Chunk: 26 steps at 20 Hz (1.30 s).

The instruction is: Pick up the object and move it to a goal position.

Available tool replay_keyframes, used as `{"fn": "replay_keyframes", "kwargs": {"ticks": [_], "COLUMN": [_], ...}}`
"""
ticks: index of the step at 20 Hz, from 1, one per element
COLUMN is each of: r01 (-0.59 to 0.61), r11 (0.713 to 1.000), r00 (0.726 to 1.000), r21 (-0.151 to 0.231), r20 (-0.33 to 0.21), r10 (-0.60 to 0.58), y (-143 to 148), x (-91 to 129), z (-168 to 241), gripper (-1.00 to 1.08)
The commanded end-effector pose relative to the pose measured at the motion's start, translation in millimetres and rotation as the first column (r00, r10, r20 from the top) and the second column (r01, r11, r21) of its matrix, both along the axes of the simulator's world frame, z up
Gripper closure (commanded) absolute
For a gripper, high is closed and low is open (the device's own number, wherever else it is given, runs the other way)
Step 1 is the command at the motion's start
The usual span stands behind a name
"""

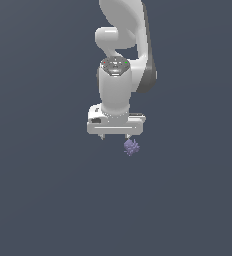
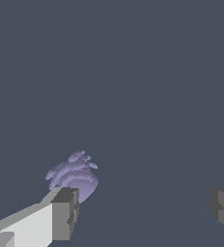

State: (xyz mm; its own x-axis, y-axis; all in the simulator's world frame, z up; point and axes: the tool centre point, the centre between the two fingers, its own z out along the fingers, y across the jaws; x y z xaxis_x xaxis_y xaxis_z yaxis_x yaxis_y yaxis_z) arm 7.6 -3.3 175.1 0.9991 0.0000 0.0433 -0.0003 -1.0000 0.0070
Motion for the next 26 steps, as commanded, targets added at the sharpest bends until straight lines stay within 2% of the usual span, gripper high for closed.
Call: {"fn": "replay_keyframes", "kwargs": {"ticks": [1,9,14,21,26], "r01": [-0.002,-0.094,-0.211,-0.416,-0.513], "r11": [1.0,0.996,0.977,0.909,0.858], "r00": [1.0,0.996,0.977,0.909,0.857], "r21": [0.0,-0.004,-0.006,-0.003,0.002], "r20": [0.001,-0.007,-0.017,-0.034,-0.04], "r10": [0.002,0.094,0.211,0.416,0.513], "y": [0.0,11.9,27.1,55.2,69.5], "x": [0.1,-3.8,-9.5,-22.3,-29.8], "z": [0.0,-13.4,-30.2,-59.9,-74.4], "gripper": [-0.92,-0.92,-0.92,-0.92,-0.92]}}
